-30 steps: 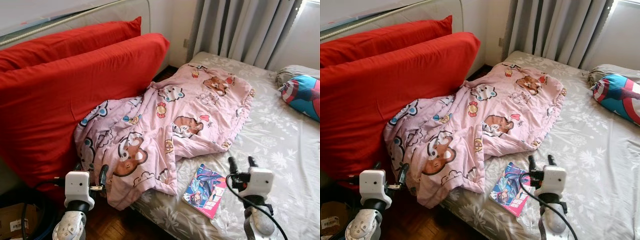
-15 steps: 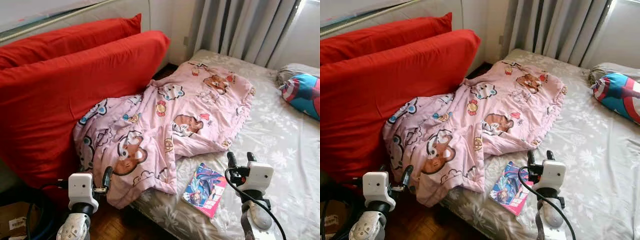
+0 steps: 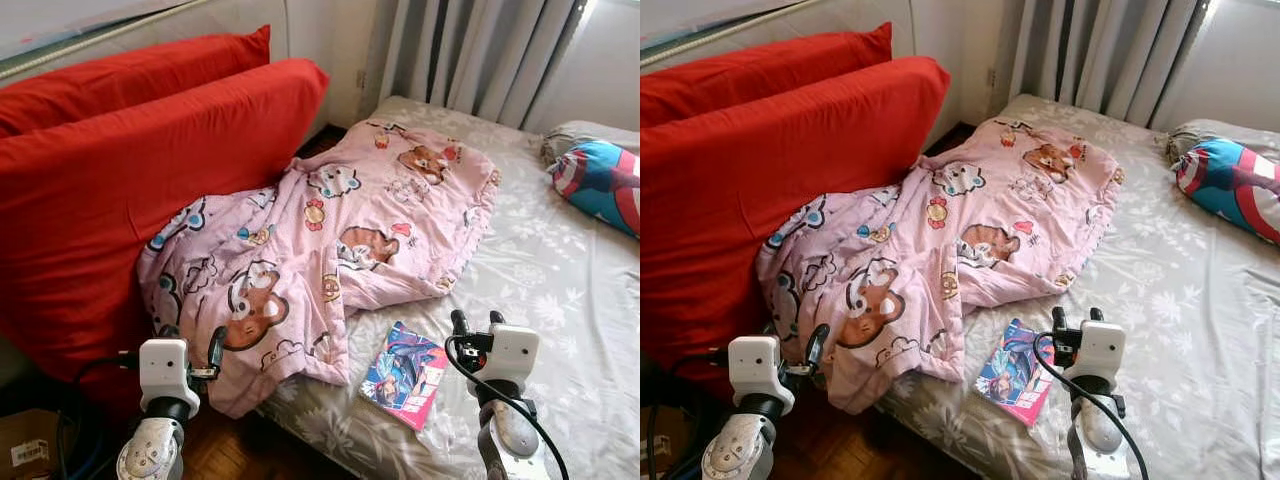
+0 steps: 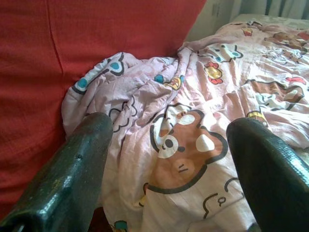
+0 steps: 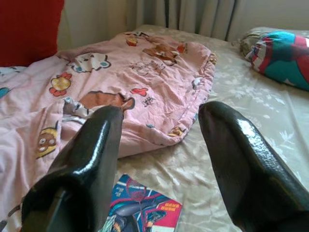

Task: Clean up the room

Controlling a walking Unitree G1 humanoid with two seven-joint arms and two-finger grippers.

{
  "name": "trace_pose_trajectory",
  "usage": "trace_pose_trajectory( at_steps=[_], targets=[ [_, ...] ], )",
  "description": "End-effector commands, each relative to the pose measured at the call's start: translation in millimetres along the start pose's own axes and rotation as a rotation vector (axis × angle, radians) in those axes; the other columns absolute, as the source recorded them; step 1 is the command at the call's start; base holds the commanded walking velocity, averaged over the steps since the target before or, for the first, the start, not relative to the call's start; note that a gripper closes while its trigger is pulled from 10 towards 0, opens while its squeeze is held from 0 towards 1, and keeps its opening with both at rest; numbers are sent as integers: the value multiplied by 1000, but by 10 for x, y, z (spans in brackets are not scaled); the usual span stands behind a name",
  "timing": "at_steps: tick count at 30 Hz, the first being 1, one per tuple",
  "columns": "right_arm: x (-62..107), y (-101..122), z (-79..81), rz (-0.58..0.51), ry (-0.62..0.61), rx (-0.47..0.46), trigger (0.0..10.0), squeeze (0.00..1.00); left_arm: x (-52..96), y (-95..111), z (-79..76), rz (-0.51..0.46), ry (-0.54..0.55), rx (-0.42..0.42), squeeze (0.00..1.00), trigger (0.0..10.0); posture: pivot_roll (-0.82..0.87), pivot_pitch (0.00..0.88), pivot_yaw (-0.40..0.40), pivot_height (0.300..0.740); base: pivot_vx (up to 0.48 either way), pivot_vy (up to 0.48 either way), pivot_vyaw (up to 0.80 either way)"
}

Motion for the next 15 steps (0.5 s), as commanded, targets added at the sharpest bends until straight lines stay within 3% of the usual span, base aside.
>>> trace_pose_trajectory(
  at_steps=[1,7,15],
  targets=[
    [19,-27,-8,10,-3,8,10000,0,7,-14,-18,13,-8,3,0,10000,-88,66,-55,685,0,0,0],
    [-11,-61,-23,50,-29,12,10000,0,5,-19,-15,16,-11,2,0,10000,-88,64,-55,685,0,0,0],
    [-12,-53,-8,44,-17,10,10000,0,1,-25,-28,21,-18,0,0,10000,-91,67,-55,640,0,0,0]
  ],
)
Point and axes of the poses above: a point about 5 cm out from each wrist's last joint towards the gripper, its own x axis pointing back from the gripper into the wrist, its own y axis along the axis of the wrist's last joint, z = x × y, the point moved 2 cm from there along -x, pointing out of the wrist towards the gripper, and after that the axes turned 13 degrees about -x, right-handed, at the moved point
